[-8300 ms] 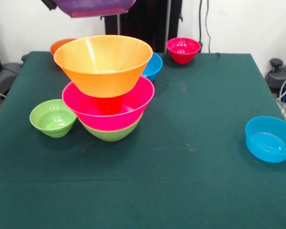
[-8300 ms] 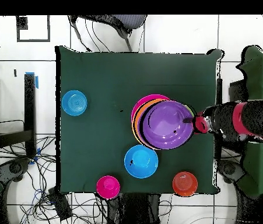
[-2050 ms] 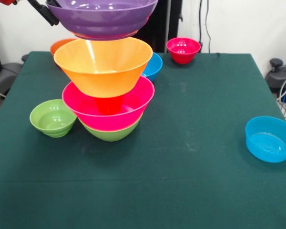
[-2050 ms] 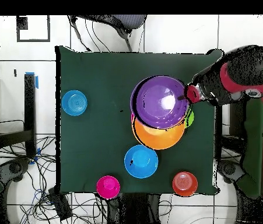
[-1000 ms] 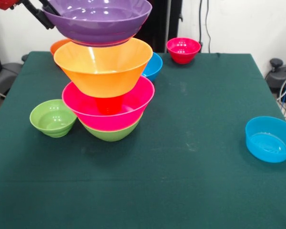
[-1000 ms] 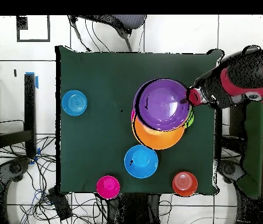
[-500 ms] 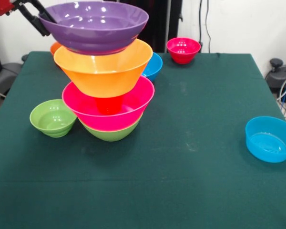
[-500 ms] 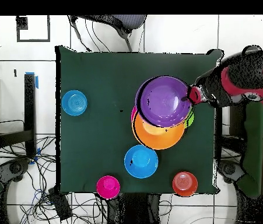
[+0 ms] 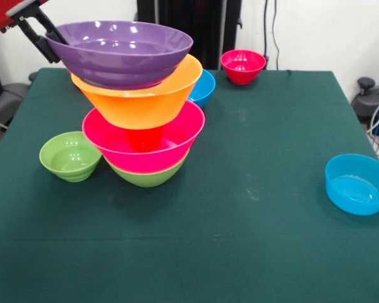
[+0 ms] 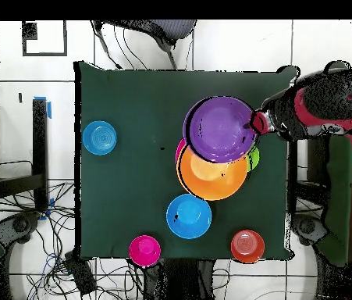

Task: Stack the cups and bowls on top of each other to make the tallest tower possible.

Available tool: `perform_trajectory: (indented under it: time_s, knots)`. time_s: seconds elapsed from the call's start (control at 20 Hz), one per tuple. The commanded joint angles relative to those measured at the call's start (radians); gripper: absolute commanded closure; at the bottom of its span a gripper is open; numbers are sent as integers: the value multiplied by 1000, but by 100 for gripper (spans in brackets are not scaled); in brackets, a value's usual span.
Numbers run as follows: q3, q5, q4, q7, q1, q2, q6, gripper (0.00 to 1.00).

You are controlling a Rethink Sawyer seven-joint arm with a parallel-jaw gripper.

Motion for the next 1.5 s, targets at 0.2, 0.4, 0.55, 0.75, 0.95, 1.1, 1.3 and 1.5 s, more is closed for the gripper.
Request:
perform_trajectory:
  time_s: [0.2,0.4,0.55,0.75,0.95,1.1,1.3,1.5]
  knots:
    - [-28,-11,136,112,18,25,-80,100]
    - [-31,13,151,145,26,8,-37,100]
    - [-32,30,192,159,26,-20,-34,100]
    - [-35,22,188,162,38,-13,-31,100]
    - [-31,17,188,150,38,-14,-18,100]
    - [-30,19,210,139,30,-31,-20,100]
    - [-29,9,192,132,32,-17,-11,100]
    - [-28,6,187,127,31,-17,-9,100]
